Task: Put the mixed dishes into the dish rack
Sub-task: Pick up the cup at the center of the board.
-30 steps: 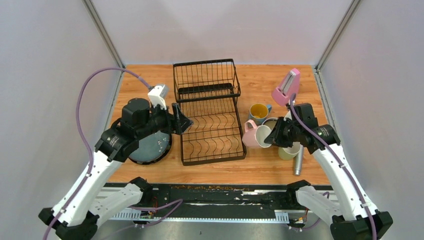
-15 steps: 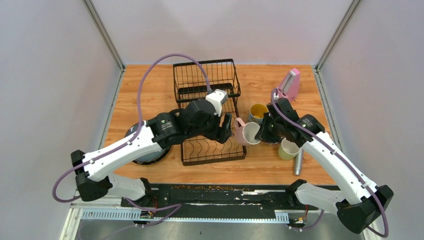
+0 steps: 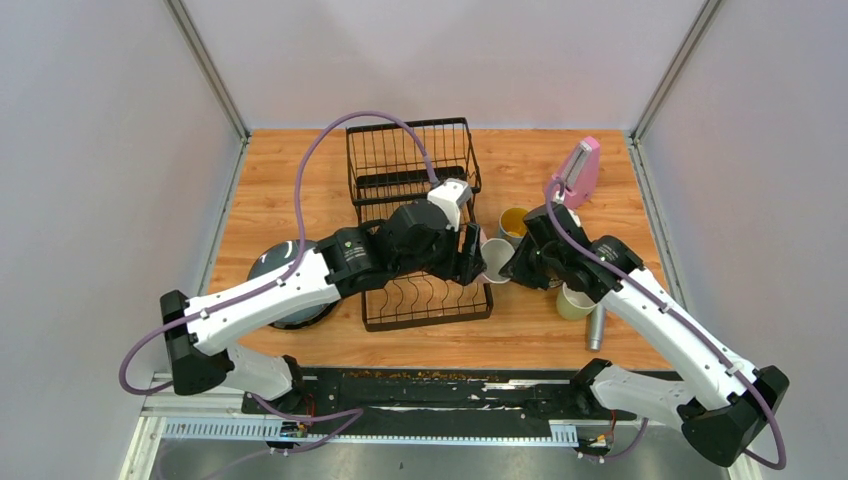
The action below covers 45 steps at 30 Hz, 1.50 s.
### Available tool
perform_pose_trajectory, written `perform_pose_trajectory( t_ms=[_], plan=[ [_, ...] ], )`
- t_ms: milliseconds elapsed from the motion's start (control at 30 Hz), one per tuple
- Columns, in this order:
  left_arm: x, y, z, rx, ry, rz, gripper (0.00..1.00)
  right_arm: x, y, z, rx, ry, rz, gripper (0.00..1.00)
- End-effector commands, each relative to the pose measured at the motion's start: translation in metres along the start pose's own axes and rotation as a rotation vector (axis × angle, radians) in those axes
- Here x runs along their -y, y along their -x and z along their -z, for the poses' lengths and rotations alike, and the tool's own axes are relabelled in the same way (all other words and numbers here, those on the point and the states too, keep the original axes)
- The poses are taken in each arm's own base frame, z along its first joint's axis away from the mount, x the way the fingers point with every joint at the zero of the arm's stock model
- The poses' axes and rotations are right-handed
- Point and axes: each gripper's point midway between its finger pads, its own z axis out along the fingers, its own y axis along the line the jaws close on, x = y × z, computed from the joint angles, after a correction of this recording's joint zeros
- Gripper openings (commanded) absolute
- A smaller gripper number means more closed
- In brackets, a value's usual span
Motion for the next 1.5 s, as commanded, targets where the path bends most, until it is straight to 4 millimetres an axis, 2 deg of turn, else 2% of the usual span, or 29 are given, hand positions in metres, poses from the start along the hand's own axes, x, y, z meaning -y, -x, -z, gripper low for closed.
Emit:
perform_pose_trajectory(
  t_ms=[0,133,567,700,767,933,1033,1167,1467],
  plan=[
    [0.008,-0.005,-0.018,0.001,-0.012,0.039,0.71,-0.037,0.015,0.012,0.072,0.172,-0.111,0.0],
    [-0.004,-0.013,-0.029,-0.007,0.048,0.014,0.66,-0.042,0.012,0.013,0.065,0.2,-0.121,0.0],
    [-0.033,-0.017,-0.058,0.006,0.231,-0.032,0.54,-0.042,0.006,0.007,0.095,0.168,-0.098,0.0],
    [-0.042,-0.022,-0.062,-0.001,0.27,-0.04,0.41,-0.039,0.007,0.006,0.132,0.136,-0.097,0.0],
    [-0.047,-0.025,-0.063,-0.005,0.289,-0.05,0.38,-0.04,0.006,0.005,0.131,0.138,-0.094,0.0],
    [-0.053,-0.03,-0.064,-0.006,0.314,-0.057,0.38,-0.054,0.006,0.013,0.141,0.224,-0.073,0.0],
    [-0.055,-0.031,-0.063,0.002,0.315,-0.057,0.44,-0.06,0.006,0.015,0.146,0.276,-0.06,0.0],
    [-0.058,-0.032,-0.065,-0.007,0.33,-0.063,0.45,-0.061,0.004,0.011,0.138,0.266,-0.056,0.0],
    [-0.072,-0.038,-0.068,-0.023,0.409,-0.084,0.38,-0.06,0.005,0.008,0.155,0.256,-0.068,0.0]
  ],
)
